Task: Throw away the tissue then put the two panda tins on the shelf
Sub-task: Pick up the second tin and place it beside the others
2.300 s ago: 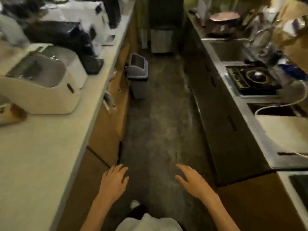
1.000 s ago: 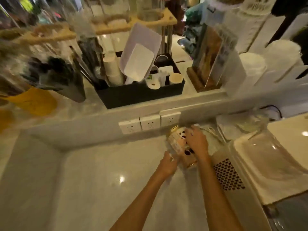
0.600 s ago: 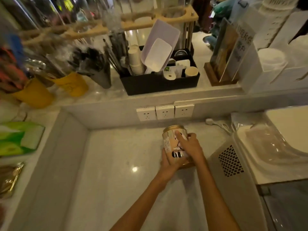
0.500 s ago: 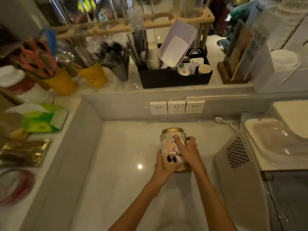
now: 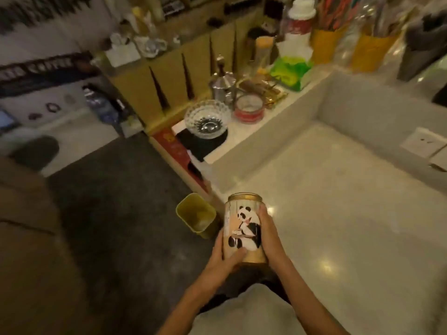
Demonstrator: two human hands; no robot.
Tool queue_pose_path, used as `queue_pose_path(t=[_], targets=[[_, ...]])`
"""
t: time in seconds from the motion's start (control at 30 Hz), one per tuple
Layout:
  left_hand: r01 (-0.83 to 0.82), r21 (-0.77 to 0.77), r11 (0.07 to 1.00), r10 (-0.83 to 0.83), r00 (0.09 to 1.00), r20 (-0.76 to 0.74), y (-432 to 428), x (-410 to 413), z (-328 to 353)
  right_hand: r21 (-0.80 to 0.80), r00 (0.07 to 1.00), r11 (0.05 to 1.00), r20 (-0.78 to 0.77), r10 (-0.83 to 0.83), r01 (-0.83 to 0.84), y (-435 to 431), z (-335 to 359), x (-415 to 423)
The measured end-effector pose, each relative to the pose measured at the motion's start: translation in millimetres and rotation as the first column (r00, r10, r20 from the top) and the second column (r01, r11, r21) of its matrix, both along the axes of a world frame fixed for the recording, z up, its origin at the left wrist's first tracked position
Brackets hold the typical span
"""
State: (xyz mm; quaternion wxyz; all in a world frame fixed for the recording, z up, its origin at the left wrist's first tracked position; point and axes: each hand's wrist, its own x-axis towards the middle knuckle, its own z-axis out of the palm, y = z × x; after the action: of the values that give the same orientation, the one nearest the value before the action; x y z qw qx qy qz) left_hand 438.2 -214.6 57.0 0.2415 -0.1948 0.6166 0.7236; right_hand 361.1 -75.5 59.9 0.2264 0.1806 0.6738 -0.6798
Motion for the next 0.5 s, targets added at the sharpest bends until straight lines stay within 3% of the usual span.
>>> queue_pose_path(t=[0.13, 0.27, 0.37, 0.5], targets=[[-0.311, 0.038, 0.950, 0.313, 0.949, -0.041, -71.4, 76.5, -0.6, -0.051, 0.956, 0.955, -0.038, 0.291, -0.293, -98.7, -1.0, 38.7], [-0.618, 0.015, 0.786, 0.617, 0.783, -0.083, -138.4, 151.1, 2.3, -0.129, 0.826, 0.816, -0.045, 0.563, -0.563, -206.7, 9.4, 86.0], [-0.792, 0.022, 0.610, 0.784, 0.598, -0.166, -188.1, 194.7, 16.0, -0.129, 0.661, 0.648, -0.125, 0.740, -0.751, -283.8, 23.6, 117.3], [-0.928, 0.090, 0.362, 0.904, 0.326, -0.276, -265.7, 250.5, 52.7, -0.148, 0.371, 0.343, -0.261, 0.891, -0.927, -393.1, 55.1, 158.8]])
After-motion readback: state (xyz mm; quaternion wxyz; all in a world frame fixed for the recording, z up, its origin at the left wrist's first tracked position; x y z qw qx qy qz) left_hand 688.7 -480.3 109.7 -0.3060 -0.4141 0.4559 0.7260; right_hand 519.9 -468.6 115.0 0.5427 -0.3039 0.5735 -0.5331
